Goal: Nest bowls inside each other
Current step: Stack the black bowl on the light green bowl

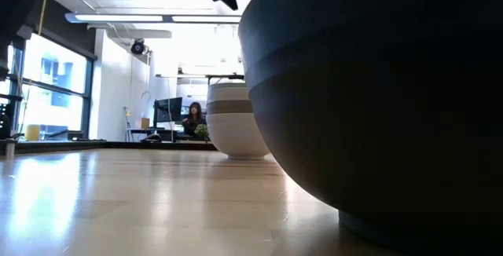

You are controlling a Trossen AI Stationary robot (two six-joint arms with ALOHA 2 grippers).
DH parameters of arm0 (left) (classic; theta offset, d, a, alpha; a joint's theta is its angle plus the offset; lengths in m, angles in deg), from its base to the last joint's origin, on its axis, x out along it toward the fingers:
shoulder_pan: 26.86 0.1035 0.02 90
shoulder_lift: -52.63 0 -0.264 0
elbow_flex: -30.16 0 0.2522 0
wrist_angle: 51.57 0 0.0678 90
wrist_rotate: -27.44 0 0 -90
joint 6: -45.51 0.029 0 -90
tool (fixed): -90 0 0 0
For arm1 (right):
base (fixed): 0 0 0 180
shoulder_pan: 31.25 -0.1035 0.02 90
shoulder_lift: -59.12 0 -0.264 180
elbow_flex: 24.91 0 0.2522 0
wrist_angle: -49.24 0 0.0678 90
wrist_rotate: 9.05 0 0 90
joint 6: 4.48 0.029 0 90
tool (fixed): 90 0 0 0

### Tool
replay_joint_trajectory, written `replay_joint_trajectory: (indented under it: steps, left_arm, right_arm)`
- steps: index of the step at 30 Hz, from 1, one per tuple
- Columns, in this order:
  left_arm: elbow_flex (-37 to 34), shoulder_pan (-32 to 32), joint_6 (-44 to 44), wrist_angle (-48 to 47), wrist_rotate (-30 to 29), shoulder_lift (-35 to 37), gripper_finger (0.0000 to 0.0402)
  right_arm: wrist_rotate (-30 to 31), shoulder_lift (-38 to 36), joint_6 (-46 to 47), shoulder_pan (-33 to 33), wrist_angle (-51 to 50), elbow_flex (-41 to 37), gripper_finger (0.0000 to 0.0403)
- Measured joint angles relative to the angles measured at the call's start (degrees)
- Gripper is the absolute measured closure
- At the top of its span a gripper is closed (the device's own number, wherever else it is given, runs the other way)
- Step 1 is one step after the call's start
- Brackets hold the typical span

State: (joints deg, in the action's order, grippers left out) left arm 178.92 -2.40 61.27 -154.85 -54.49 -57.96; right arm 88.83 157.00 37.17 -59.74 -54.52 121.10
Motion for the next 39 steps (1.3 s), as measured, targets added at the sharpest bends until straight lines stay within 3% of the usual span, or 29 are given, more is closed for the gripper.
replay_joint_trajectory:
  steps: [19, 30, 39]
  left_arm:
    - [0.0, -7.77, -2.01, -0.5, -1.52, 10.52, 0.0195]
    - [0.0, -9.21, -3.61, -0.52, -1.19, 19.16, 0.0195]
    - [0.0, -11.22, -5.04, -0.5, -1.27, 22.77, 0.0195]
  right_arm:
    - [-8.08, 17.68, 1.84, -0.17, 0.01, 0.0, 0.0249]
    - [-5.42, 24.46, 6.22, -0.15, 0.0, -0.02, 0.0249]
    - [-9.95, 31.3, 3.74, -0.77, 0.01, -0.02, 0.0249]
